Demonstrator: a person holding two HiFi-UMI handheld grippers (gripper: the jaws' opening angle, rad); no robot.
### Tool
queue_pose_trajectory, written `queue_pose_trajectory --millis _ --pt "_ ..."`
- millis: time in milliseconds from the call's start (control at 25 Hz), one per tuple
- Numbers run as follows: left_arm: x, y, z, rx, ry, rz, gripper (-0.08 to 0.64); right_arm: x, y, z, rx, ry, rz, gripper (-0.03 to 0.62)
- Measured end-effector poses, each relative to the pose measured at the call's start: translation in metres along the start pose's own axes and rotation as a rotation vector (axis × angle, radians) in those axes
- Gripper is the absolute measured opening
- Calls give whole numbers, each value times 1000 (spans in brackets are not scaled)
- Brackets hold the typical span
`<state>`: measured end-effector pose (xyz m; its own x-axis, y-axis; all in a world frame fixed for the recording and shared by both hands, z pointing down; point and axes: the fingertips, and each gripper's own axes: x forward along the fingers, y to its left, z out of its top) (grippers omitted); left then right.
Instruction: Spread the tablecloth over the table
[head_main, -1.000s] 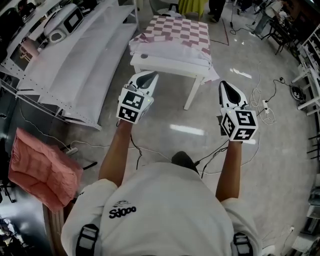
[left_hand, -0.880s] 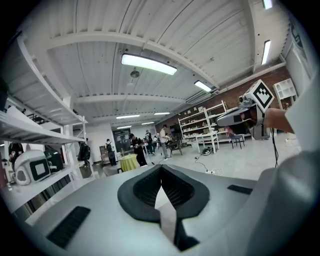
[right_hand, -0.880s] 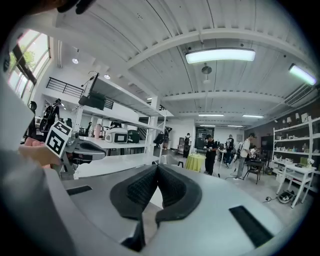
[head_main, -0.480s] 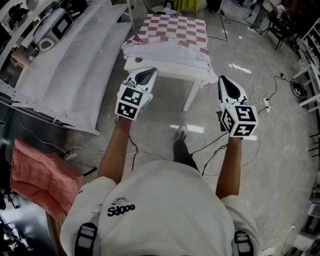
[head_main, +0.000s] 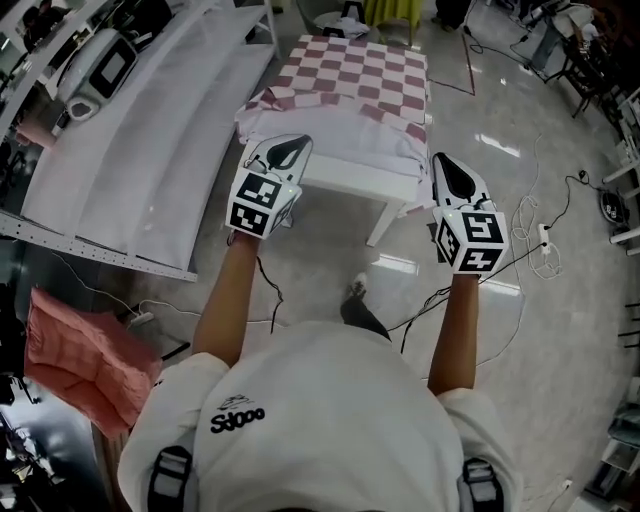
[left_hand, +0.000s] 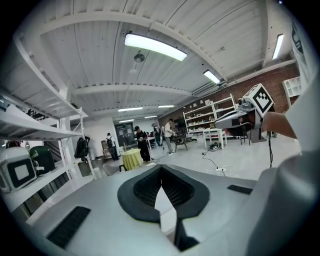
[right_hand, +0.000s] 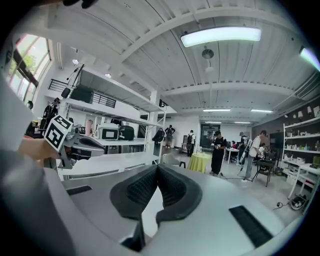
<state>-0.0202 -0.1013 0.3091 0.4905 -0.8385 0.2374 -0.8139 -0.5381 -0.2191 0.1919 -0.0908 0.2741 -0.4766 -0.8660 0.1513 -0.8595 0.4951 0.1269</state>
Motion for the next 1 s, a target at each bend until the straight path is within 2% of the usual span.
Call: queue_pose_trajectory --millis 640,1000 --pt "174 57 -6 -44 109 30 28 153 -110 -29 14 80 107 22" --pt "217 80 -30 -63 195 61 29 213 -130 -61 11 146 201 26"
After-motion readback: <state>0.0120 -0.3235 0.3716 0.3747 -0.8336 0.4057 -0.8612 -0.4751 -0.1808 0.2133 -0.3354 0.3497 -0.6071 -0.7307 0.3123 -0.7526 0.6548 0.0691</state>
